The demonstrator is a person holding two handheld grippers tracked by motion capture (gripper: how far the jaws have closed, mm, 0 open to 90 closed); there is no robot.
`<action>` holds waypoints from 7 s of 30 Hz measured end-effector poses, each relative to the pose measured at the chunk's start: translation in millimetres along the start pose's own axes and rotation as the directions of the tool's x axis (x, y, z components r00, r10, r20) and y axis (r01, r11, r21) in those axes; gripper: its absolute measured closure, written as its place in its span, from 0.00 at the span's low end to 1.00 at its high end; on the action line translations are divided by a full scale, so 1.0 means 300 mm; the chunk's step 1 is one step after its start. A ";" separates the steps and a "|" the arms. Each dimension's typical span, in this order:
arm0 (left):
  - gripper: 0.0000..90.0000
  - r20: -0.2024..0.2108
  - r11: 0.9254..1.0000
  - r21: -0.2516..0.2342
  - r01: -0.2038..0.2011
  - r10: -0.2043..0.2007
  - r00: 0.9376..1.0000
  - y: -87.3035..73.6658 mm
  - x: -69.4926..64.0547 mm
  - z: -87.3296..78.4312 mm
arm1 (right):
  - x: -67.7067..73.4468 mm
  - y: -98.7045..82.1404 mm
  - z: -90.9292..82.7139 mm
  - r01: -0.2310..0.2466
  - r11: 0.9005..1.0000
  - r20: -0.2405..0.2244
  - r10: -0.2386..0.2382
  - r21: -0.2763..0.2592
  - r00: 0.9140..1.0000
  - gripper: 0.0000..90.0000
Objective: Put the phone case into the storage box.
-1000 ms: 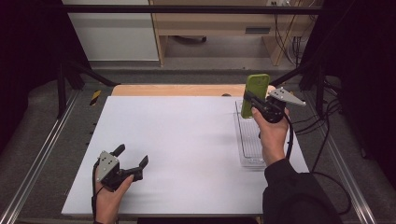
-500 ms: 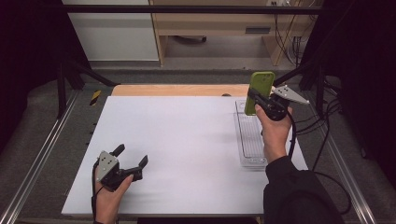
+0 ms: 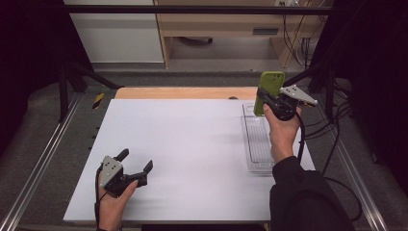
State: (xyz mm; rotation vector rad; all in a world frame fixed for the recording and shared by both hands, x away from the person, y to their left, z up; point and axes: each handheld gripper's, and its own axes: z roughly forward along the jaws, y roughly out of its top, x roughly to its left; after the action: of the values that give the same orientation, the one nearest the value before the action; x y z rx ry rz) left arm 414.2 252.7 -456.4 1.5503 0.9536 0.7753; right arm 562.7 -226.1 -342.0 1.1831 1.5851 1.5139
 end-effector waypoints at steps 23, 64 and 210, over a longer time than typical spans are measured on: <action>0.02 -0.003 1.000 -0.006 0.001 -0.001 1.000 0.001 0.006 -0.002 | -0.019 -0.060 0.093 0.006 1.000 0.040 -0.007 0.015 0.999 0.98; 0.02 -0.013 1.000 -0.012 0.007 -0.008 1.000 -0.002 0.013 -0.003 | -0.058 -0.128 0.170 0.012 0.995 0.059 -0.017 0.096 0.998 0.98; 0.02 0.001 1.000 -0.023 0.006 -0.006 1.000 -0.001 0.017 -0.002 | -0.091 -0.295 0.329 -0.014 0.978 0.121 -0.012 0.206 0.993 0.98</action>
State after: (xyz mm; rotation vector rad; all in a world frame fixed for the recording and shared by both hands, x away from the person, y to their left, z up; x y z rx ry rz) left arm 416.0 257.6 -456.6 1.5276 0.9448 0.7786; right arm 646.9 -204.8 -445.6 1.3635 1.6892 1.2743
